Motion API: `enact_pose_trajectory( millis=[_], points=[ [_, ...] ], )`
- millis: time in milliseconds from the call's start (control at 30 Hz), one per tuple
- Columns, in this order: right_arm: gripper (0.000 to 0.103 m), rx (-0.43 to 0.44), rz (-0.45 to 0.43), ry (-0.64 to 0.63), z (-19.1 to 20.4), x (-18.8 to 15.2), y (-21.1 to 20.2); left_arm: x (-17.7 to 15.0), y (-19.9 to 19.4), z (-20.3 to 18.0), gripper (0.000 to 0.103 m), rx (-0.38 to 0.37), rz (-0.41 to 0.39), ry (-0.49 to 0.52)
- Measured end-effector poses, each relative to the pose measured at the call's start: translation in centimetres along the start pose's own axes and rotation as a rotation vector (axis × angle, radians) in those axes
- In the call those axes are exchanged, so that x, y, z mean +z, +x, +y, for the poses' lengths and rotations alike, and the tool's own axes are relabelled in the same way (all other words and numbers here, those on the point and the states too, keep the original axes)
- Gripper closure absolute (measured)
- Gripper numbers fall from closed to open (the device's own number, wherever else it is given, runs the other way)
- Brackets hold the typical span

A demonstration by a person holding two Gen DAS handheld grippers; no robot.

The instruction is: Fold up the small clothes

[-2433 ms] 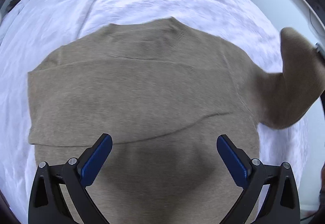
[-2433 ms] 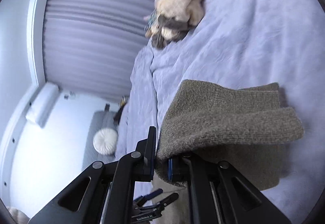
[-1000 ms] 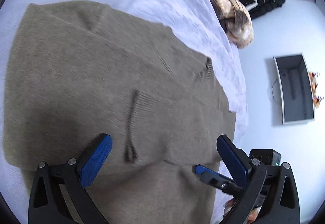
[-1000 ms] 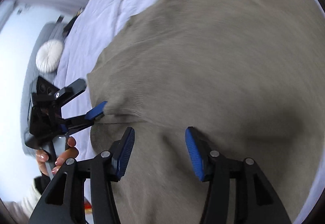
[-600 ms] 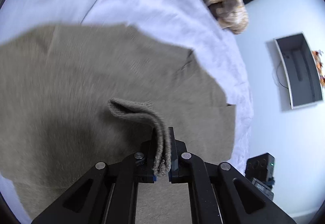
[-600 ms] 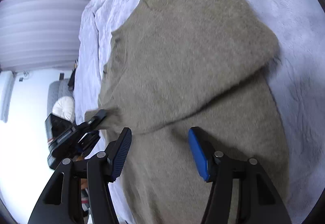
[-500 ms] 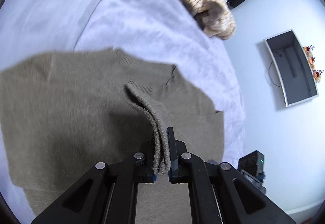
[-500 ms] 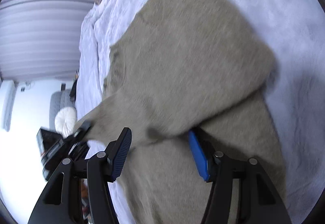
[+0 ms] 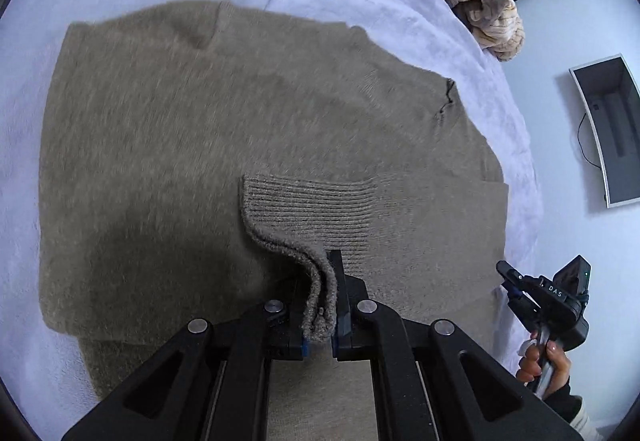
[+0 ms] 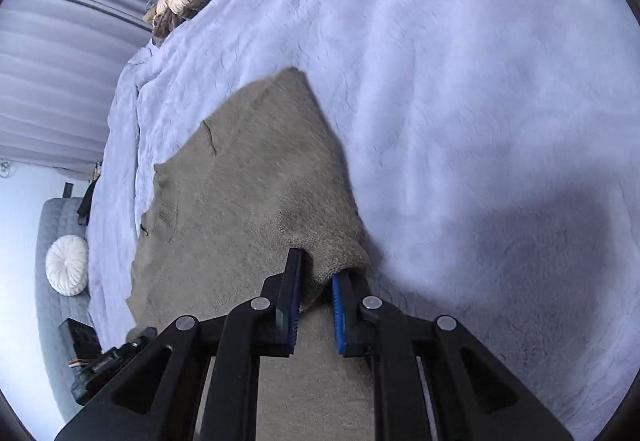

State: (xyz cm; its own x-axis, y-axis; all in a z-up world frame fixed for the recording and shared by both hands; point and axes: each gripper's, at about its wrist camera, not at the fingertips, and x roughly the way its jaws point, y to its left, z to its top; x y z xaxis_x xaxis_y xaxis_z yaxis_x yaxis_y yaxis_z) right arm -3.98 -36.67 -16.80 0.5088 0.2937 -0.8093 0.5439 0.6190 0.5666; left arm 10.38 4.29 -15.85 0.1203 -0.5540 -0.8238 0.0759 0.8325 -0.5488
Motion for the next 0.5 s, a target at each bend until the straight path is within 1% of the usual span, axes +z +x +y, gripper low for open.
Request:
enact_pose_trajectory(
  millis=[33, 67, 133, 200, 267, 367, 400, 467, 500],
  points=[
    [0.092, 0.011, 0.010, 0.019, -0.5, -0.2, 0.0, -0.2, 0.0, 0.3, 0.096, -0.010, -0.009, -0.010],
    [0.092, 0.027, 0.015, 0.042, -1.2, -0.5, -0.1, -0.2, 0.0, 0.4, 0.096, -0.015, -0.012, -0.020],
    [0.092, 0.046, 0.020, 0.070, -1.9, -0.7, 0.1, 0.2, -0.3, -0.2, 0.096, 0.011, -0.014, 0.002],
    [0.092, 0.026, 0.021, 0.052, -1.4, -0.6, 0.3, 0.5, -1.0, -1.1, 0.096, 0.069, -0.035, 0.057],
    [0.092, -0.009, 0.025, 0.013, -0.4, -0.4, 0.4, 0.9, -1.5, -1.3, 0.096, 0.101, -0.049, 0.081],
    [0.092, -0.029, 0.025, -0.002, -0.2, -0.7, 0.4, 1.4, -1.7, -0.8, 0.096, 0.137, -0.039, 0.066],
    [0.092, -0.029, 0.025, 0.004, -0.3, -0.8, 0.4, 1.3, -1.7, -0.5, 0.090, 0.149, -0.033, 0.062],
    [0.092, -0.036, 0.025, 0.012, -0.6, -1.1, 0.4, 1.1, -1.8, -0.4, 0.089, 0.173, -0.035, 0.069],
    [0.090, -0.049, 0.025, 0.009, -0.7, -1.2, 0.3, 0.9, -2.1, -0.5, 0.089, 0.199, -0.036, 0.082]
  ],
)
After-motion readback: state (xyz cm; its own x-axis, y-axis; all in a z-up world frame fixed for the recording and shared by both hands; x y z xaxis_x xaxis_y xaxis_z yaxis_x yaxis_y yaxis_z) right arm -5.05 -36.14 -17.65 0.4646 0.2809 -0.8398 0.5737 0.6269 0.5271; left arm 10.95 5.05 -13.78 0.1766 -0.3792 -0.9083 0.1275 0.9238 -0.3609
